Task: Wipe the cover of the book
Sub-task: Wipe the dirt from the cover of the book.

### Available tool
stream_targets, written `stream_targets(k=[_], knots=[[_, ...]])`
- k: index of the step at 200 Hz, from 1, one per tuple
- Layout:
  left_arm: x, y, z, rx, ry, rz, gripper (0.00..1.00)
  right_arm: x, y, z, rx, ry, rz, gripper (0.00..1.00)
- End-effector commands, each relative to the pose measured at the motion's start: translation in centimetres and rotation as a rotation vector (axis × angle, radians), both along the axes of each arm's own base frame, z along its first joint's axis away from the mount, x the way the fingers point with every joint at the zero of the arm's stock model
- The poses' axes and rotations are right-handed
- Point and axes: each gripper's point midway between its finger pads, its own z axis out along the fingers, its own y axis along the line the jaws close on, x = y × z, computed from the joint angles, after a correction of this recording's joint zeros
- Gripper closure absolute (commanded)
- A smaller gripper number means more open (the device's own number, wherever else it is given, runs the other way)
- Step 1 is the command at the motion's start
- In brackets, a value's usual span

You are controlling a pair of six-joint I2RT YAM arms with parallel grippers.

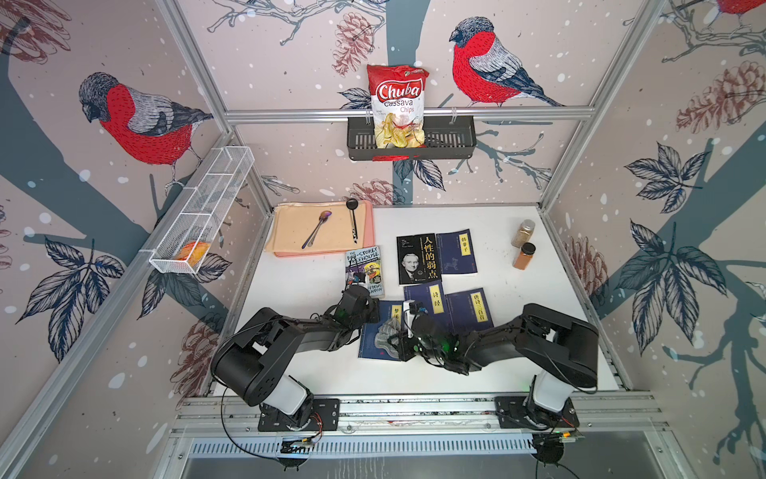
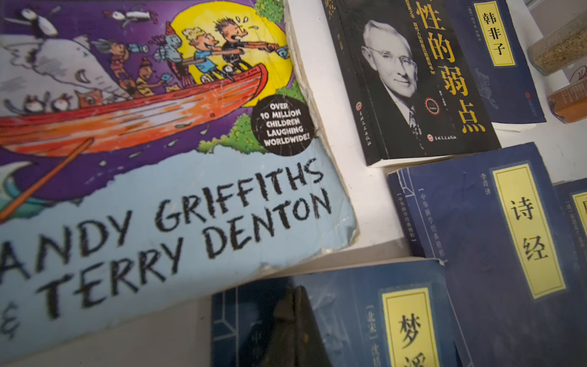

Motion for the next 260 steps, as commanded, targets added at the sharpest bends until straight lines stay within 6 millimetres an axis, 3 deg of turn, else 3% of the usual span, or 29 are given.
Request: stream_targets(k=[1, 15, 31, 51, 85, 104, 124, 164, 183, 203, 244, 260], knots=[[-4.2, 2.2, -3.9, 0.097, 0.201, -0.012, 1.0, 1.8, -4.9, -5.6, -0.238, 0.095, -0.066, 0.94], [-4.2, 2.2, -3.8, 0.094, 0.199, -0.011, 1.0, 3.6, -4.6, -5.3, -0.232, 0.085, -0.084, 0.94], [-4.3, 2.2, -3.9, 0.096, 0.202, -0.01, 1.0, 3.6, -3.8, -4.6, -0.231, 0.071, -0.061, 0.94], [-4.3, 2.2, -4.0, 0.095, 0.204, -0.011, 1.0, 1.0, -2.8, -4.1, -0.251, 0.057, -0.001, 0.92], [-4.4, 2.4, -4.3, 0.102, 0.209, -0.005, 1.0, -5.8, -1.6, -3.8, -0.207, 0.114, 0.106, 0.91], [-4.5, 2.5, -4.3, 0.106, 0.209, -0.003, 1.0, -7.2, -1.5, -4.1, -0.148, 0.16, 0.117, 0.91], [-4.5, 2.6, -4.4, 0.11, 0.211, -0.001, 1.0, -5.0, -2.0, -5.1, -0.141, 0.177, 0.071, 0.91], [-4.7, 2.7, -4.3, 0.108, 0.211, 0.001, 1.0, 3.3, -2.8, -4.9, -0.082, 0.153, -0.06, 0.94], [-4.8, 3.0, -4.1, 0.107, 0.205, 0.016, 1.0, 4.4, -1.9, -5.0, -0.145, 0.114, -0.044, 0.94], [-4.9, 3.2, -4.0, 0.11, 0.202, 0.021, 1.0, 2.6, -0.7, -4.7, -0.168, 0.099, 0.021, 0.93], [-4.9, 3.3, -4.4, 0.12, 0.212, 0.023, 1.0, -5.2, 0.0, -5.0, -0.227, 0.105, 0.143, 0.93], [-4.9, 3.3, -4.6, 0.123, 0.219, 0.022, 1.0, -7.2, 0.3, -5.2, -0.192, 0.147, 0.168, 0.92]])
